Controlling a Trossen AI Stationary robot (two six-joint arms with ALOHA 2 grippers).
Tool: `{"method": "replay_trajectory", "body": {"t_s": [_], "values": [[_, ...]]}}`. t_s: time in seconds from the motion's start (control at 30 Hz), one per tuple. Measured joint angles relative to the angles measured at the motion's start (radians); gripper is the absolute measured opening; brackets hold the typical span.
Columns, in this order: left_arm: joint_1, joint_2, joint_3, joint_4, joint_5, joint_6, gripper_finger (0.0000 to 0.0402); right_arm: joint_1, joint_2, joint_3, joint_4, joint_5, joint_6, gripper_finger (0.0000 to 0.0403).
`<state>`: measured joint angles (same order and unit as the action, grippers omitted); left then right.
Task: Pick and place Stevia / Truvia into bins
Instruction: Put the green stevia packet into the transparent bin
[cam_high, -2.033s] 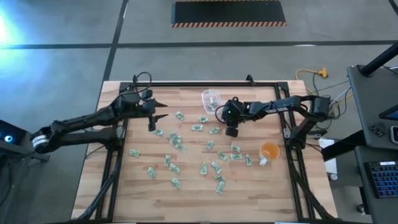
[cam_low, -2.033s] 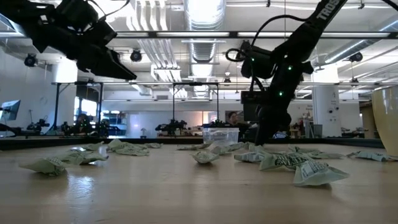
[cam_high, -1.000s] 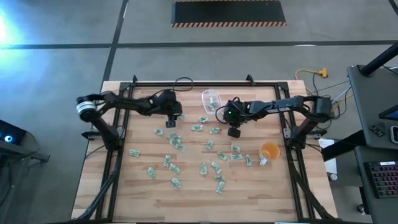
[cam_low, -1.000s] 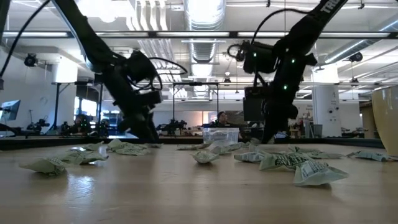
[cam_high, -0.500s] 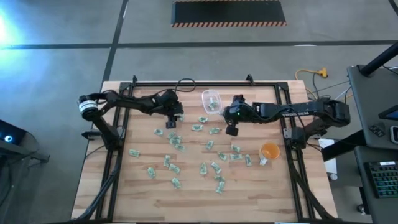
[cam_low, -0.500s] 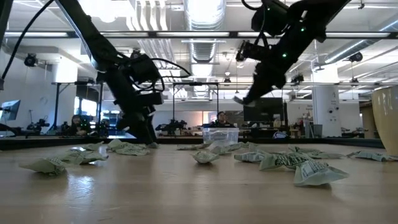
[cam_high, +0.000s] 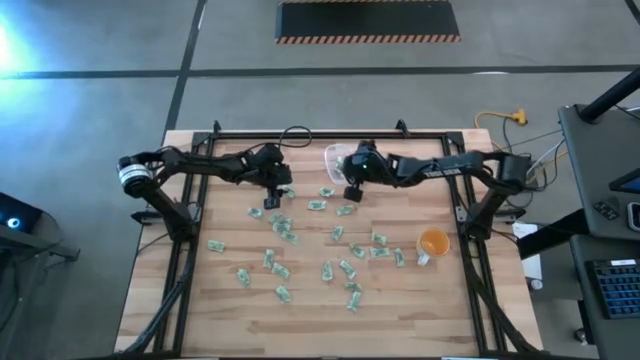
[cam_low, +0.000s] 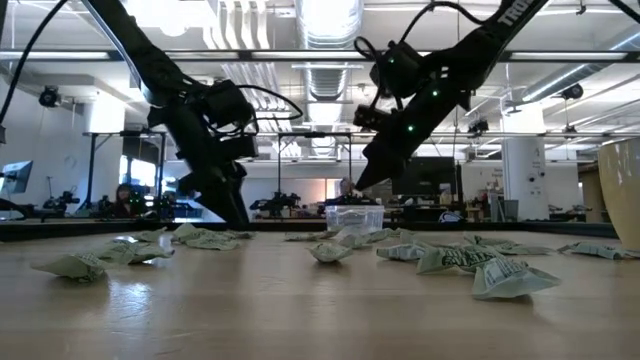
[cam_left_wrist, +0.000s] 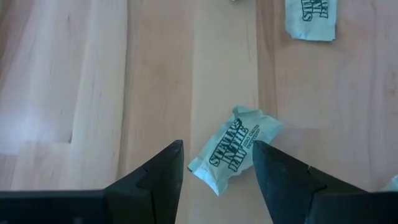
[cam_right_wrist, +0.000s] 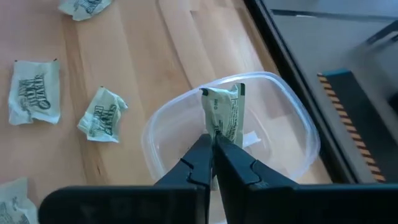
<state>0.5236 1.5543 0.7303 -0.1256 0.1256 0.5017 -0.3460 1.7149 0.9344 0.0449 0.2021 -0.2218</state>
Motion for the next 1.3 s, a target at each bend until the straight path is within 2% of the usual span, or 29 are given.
{"method": "replay_trajectory", "body": {"t_s": [0.1, 0.37, 0.53, 0.63, 0.73, 1.0, 1.17, 1.3], "values": [[0.0, 0.0, 0.0, -0.004, 0.001, -0.002, 0.0176, -0.004, 0.001, 0.012, -0.024, -0.001, -0.002, 0.0032], [0.0, -0.001, 0.0, -0.041, 0.004, -0.025, 0.0176, -0.006, -0.056, 0.006, -0.054, 0.007, 0.008, 0.0116], [-0.001, 0.009, -0.002, -0.047, 0.003, -0.025, 0.0176, 0.012, -0.122, 0.005, -0.135, 0.008, 0.017, 0.0143], [-0.001, 0.03, -0.003, -0.043, 0.003, -0.025, 0.0173, 0.028, -0.165, 0.004, -0.179, 0.008, 0.043, 0.0147], [0.0, 0.042, 0.002, -0.044, 0.008, -0.025, 0.0152, 0.052, -0.211, -0.003, -0.22, 0.01, 0.062, 0.0148], [-0.001, 0.034, 0.007, -0.048, -0.013, 0.01, 0.0014, 0.144, -0.335, -0.008, -0.422, 0.01, 0.151, 0.0128], [-0.009, 0.019, 0.009, -0.032, -0.013, 0.008, 0.0005, 0.2, -0.383, -0.027, -0.641, 0.009, 0.342, 0.0114], [-0.036, 0.019, 0.016, 0.04, -0.013, 0.01, 0.0002, 0.22, -0.402, -0.109, -0.621, 0.008, 0.374, 0.0106]]}}
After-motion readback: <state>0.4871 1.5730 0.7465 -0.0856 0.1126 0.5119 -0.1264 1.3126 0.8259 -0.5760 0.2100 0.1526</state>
